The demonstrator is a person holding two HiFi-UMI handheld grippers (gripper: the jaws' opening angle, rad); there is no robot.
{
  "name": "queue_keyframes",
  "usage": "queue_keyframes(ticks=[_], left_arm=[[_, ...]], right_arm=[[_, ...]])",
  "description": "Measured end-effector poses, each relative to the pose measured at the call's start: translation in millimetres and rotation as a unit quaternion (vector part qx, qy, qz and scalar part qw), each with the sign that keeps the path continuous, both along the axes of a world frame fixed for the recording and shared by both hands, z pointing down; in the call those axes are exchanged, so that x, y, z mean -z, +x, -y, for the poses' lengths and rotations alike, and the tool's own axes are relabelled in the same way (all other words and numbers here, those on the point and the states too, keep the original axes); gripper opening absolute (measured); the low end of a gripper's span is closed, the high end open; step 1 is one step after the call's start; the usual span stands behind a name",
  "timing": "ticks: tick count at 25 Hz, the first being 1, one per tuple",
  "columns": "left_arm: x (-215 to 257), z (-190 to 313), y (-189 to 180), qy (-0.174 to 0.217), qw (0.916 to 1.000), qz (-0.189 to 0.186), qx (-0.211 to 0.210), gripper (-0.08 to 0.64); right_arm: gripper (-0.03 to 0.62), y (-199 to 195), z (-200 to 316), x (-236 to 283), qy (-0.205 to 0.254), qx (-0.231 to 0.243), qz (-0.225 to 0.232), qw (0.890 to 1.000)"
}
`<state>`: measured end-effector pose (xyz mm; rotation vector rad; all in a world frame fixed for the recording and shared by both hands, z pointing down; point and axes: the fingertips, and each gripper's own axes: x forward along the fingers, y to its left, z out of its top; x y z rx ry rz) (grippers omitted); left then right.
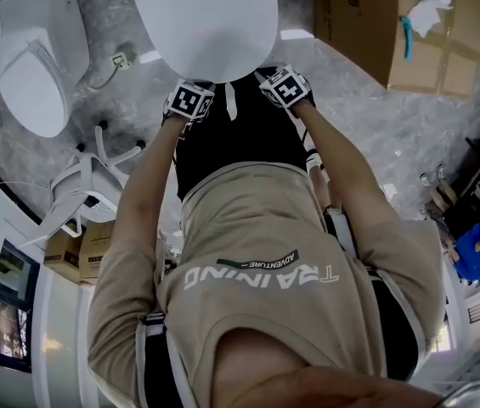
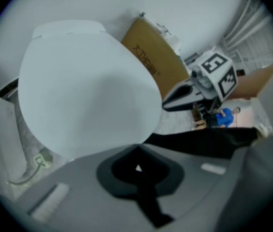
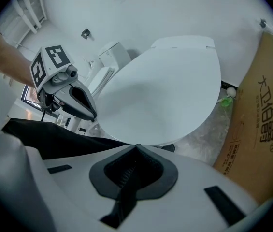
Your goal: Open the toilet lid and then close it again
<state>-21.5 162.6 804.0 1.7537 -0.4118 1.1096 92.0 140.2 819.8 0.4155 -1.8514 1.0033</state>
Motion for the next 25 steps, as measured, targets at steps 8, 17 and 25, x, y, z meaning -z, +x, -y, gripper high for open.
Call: queue_keyframes(ticks=[8, 17, 25], left_arm=[[-38, -12, -1, -0.018, 0.9986, -0.008, -0.048, 0.005], [-74, -14, -1, -0.037, 0.9986, -0.012, -0.036, 0.005], [-94, -17, -2, -0.038, 0.9983, -0.002, -0.043, 0.005]], right_arm=[[0.014, 0, -10, -37, -0.033, -0.002, -0.014, 0.999], [0.014, 0, -12, -70, -0.049, -0.026, -0.025, 0.998], [0.014, -2, -12, -87, -0.056, -0.056, -0.029, 0.996]])
